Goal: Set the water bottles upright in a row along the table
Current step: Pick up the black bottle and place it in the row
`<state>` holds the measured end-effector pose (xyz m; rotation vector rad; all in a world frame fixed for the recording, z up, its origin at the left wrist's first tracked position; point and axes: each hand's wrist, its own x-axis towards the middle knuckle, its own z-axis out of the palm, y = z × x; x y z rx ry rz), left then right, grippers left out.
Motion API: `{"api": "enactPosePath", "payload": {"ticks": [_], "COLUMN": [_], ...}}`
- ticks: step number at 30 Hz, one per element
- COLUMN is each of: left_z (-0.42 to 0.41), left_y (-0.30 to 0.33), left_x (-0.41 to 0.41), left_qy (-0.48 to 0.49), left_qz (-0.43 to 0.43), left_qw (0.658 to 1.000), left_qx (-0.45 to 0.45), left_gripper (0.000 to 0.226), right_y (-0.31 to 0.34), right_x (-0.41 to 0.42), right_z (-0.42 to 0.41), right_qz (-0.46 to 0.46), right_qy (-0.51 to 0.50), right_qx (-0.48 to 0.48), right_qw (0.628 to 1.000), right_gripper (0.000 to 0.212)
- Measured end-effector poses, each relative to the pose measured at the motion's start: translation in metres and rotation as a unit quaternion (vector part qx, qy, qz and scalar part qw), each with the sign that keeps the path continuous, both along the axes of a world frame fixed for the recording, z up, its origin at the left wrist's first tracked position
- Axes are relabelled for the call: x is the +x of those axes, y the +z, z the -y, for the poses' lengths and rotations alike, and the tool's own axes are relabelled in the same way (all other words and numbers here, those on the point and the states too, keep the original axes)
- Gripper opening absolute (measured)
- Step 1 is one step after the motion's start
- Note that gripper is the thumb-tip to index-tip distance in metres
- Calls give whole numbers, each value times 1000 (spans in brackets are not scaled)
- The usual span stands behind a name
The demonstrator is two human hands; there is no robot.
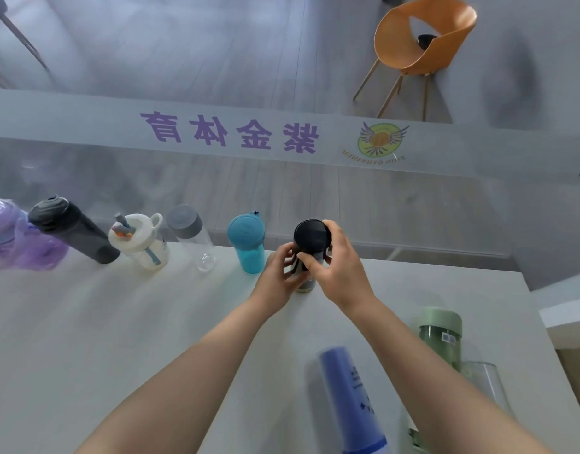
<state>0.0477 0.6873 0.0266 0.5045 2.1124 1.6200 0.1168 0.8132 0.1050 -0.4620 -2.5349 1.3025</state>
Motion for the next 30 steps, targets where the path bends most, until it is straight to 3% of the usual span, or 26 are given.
{"api": "enactPosePath", "payload": {"ticks": [19, 24, 30], "left_z": [-13, -8, 9], "left_y": [-5, -3, 1], "left_x": [-26, -22, 3], "left_qy": [13, 0, 10], "left_qz": [5, -12, -21], "left_qw": [1000, 997, 988], "left_qx": [-21, -81, -151], "left_gripper": [51, 67, 67], "right_y": [-11, -13, -18], "right_x": [-26, -18, 23], "right_z": [-9, -11, -18], "right_qz": [16, 61, 86], "right_qy": [-12, -15, -35], "right_qx": [11, 16, 4], "right_qw": [1000, 998, 996], "right_gripper": [74, 93, 92]}}
